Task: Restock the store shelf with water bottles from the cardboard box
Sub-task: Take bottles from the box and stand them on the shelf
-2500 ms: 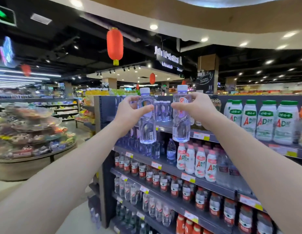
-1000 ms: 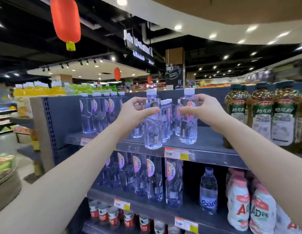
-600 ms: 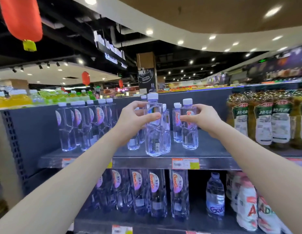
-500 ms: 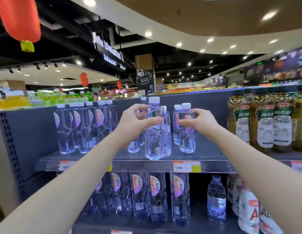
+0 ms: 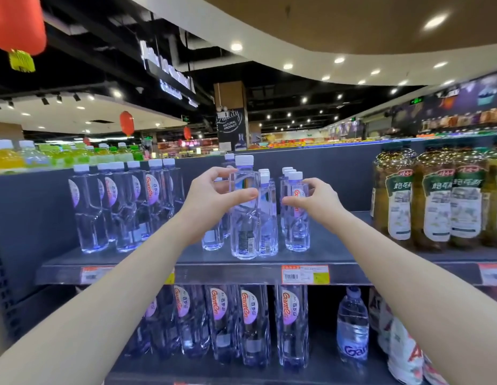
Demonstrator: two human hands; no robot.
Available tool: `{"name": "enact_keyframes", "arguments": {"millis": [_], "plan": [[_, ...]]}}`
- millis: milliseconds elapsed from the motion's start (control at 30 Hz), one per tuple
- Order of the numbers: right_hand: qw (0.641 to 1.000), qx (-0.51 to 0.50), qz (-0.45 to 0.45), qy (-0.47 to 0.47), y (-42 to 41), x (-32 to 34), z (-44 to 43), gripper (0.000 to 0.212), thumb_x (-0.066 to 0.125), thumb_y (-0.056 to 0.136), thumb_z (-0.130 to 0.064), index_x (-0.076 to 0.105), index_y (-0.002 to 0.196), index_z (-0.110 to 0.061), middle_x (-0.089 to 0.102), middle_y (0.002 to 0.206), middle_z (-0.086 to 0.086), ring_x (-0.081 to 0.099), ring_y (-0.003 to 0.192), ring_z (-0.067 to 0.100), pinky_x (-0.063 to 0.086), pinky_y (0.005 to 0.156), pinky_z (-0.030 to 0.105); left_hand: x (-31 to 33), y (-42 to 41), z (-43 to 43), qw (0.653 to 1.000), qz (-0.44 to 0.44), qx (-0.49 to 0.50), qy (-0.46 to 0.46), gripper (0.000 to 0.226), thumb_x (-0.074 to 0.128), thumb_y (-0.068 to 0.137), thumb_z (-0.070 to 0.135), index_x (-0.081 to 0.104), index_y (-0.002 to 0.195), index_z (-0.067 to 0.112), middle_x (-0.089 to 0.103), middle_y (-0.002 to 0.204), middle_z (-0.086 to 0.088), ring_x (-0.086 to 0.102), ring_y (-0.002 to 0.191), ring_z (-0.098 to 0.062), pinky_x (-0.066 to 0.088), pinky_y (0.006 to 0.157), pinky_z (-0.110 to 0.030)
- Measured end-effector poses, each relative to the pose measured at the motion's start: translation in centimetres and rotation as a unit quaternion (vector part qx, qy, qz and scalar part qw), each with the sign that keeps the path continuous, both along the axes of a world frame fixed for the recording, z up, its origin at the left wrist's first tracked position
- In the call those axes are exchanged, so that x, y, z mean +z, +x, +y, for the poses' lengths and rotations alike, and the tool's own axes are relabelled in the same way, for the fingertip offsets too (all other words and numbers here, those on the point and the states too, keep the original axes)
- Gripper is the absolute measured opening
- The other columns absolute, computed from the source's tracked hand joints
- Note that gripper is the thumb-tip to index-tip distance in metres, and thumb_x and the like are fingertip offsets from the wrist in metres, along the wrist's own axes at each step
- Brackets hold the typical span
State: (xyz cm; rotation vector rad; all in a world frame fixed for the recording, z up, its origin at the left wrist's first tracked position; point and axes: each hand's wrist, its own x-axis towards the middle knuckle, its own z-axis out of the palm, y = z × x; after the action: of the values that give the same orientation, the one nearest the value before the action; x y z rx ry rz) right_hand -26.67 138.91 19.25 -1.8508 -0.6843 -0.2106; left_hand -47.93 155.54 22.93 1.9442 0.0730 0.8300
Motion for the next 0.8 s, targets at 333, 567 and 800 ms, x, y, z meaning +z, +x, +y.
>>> {"name": "enact_keyframes", "arguments": {"millis": [333, 567, 800], "plan": [[0.997, 0.049, 0.022, -0.055, 1.4, -0.2, -1.0, 0.062, 0.094, 0.065, -0.028, 0.062, 0.119, -0.024, 0.076, 0.099, 0.003, 0.074, 0.093, 0.022, 0.06, 0.089, 0.045, 0.0, 0.0, -0.6, 1.0, -0.012, -0.011, 0.004, 0.056, 0.089, 0.079, 0.03, 0.06, 0.126, 0.026, 0.081, 0.096, 0.005, 0.077, 0.091, -0.011, 0.053, 0.075, -0.026], [0.998, 0.022, -0.016, -0.055, 1.6, -0.3, 0.2, 0.061, 0.09, 0.076, -0.028, 0.06, 0.128, -0.023, 0.07, 0.103, -0.003, 0.068, 0.094, 0.014, 0.05, 0.07, 0.025, 0.2, 0.1, -1.2, 1.0, -0.019, -0.013, 0.002, 0.052, 0.088, 0.08, 0.03, 0.06, 0.123, 0.029, 0.081, 0.099, 0.007, 0.077, 0.089, -0.005, 0.051, 0.068, -0.018], [0.995, 0.012, -0.036, -0.089, 2.1, 0.1, 0.5, 0.044, 0.088, 0.079, -0.028, 0.064, 0.117, -0.024, 0.069, 0.09, -0.01, 0.064, 0.081, 0.007, 0.046, 0.066, 0.023, -0.3, 0.2, -1.1, 0.999, -0.019, -0.026, 0.0, 0.056, 0.089, 0.079, 0.031, 0.06, 0.127, 0.028, 0.08, 0.107, 0.002, 0.076, 0.097, -0.011, 0.054, 0.077, -0.028]]}}
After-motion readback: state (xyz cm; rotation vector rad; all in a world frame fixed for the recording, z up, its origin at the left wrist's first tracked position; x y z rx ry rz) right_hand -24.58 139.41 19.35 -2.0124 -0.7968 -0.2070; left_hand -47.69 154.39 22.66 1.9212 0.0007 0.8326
